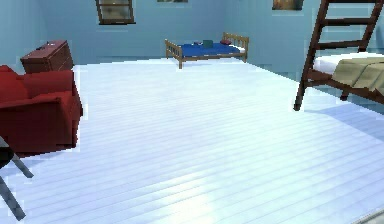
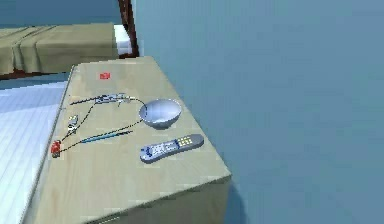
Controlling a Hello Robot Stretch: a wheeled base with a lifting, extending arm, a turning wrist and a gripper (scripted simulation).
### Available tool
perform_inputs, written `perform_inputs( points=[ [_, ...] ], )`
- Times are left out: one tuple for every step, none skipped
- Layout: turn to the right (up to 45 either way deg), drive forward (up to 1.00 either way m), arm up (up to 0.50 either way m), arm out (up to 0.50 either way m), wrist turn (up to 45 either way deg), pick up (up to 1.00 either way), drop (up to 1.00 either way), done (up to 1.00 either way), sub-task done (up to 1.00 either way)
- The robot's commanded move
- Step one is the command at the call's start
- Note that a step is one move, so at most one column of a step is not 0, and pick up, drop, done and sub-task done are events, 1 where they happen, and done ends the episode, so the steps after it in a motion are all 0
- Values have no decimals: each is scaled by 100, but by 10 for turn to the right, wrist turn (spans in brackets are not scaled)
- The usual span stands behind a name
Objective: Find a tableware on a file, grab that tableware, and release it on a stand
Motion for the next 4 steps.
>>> perform_inputs(
  points=[
    [0, 0, 38, 0, 0, 0, 0, 0, 0],
    [0, 0, 0, 28, 0, 0, 0, 0, 0],
    [0, 0, 0, 0, 450, 0, 0, 0, 0],
    [0, 0, 0, 0, 450, 0, 0, 0, 0]
  ],
)
